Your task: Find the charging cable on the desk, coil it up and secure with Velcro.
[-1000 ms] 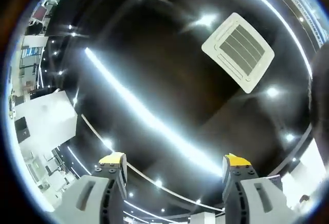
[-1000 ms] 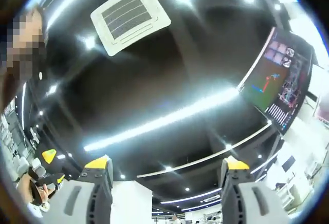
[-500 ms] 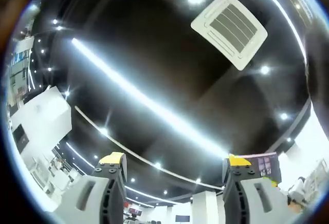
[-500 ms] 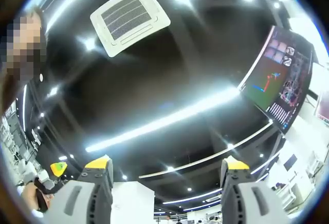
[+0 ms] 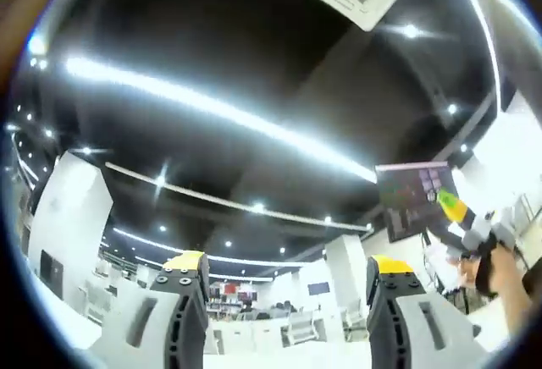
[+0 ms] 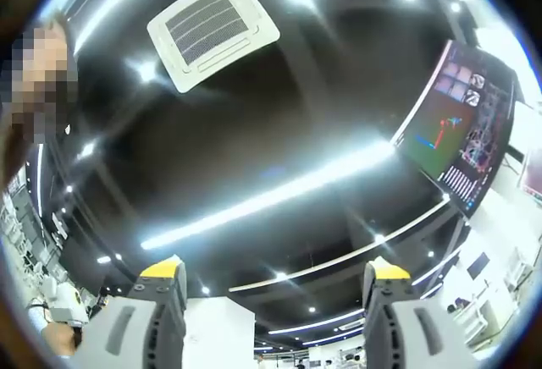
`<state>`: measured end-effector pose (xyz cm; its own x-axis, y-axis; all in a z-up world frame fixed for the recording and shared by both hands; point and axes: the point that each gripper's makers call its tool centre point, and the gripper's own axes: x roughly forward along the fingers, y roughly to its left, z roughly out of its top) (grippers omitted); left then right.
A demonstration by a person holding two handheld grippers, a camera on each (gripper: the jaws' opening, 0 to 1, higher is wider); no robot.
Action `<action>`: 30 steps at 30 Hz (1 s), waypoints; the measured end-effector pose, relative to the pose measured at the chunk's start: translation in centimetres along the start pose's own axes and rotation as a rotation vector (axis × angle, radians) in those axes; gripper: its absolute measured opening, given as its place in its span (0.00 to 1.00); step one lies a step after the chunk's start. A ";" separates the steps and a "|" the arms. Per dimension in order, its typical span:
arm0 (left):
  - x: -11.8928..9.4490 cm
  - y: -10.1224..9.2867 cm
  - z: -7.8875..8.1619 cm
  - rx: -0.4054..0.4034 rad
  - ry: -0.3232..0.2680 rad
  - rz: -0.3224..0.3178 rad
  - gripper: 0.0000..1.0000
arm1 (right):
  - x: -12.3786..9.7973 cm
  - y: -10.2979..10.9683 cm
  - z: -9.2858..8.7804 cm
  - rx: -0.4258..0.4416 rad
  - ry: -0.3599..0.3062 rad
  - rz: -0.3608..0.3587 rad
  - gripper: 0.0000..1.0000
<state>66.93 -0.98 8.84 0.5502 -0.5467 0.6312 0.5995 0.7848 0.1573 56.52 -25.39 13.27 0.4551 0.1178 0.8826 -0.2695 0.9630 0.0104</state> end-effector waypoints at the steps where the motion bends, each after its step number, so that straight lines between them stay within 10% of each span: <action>1: 0.1 0.1 -0.6 0.008 0.027 -0.002 0.77 | 0.0 0.0 -0.1 0.003 0.004 0.000 0.86; 11: 0.5 0.2 -5.8 0.087 0.238 -0.045 0.82 | 0.3 0.5 -1.9 -0.012 0.080 0.030 0.86; 30: 1.1 -0.7 -9.1 0.009 0.317 -0.107 0.83 | 0.3 1.3 -6.3 -0.074 0.257 0.092 0.83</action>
<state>72.38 -4.76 2.53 0.6385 -0.6890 0.3428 0.6596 0.7195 0.2176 61.66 -22.62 10.58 0.6342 0.2541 0.7302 -0.2613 0.9593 -0.1069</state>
